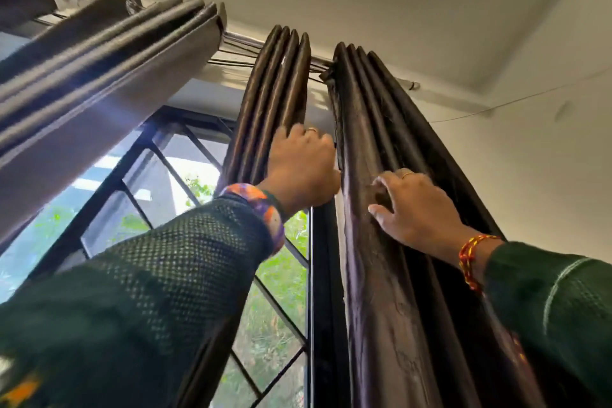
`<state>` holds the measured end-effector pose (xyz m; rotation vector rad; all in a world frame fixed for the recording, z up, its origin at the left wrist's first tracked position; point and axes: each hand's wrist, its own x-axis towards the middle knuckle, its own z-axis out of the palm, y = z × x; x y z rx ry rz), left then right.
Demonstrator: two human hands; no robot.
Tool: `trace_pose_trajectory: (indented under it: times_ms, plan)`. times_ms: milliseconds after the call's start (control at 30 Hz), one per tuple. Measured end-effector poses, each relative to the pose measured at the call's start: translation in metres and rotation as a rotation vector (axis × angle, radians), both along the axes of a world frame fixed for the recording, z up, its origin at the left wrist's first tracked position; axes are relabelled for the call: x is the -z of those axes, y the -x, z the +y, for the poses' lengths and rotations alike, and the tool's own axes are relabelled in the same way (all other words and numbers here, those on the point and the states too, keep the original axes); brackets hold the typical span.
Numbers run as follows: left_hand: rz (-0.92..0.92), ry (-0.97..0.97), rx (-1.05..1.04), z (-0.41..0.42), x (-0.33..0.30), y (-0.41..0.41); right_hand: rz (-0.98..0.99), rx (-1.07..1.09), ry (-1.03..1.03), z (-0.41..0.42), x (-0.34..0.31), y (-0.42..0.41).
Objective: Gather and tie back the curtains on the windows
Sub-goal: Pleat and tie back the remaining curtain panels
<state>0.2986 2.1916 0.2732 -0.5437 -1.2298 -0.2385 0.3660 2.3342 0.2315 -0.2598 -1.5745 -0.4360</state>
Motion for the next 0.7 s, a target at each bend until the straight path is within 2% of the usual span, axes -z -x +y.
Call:
trace_pose_trajectory:
  times_ms: [100,200,400,533,700]
  plan:
    - [-0.293,0.113,0.279,0.029,-0.001,-0.017,-0.025,-0.15,0.092,0.021,-0.009,-0.012]
    - [-0.419,0.161,0.412,0.054,0.004,-0.023,-0.07,-0.352,0.192,0.034,-0.013,-0.017]
    - [-0.521,0.143,0.389,0.077,0.029,-0.02,-0.208,-0.457,0.477,0.037,0.006,-0.016]
    - [-0.578,0.22,0.403,0.081,0.06,-0.017,-0.247,-0.387,0.477,0.044,0.039,0.002]
    - [-0.767,0.264,0.439,0.086,0.105,-0.02,-0.2,-0.538,0.536,0.048,0.088,0.018]
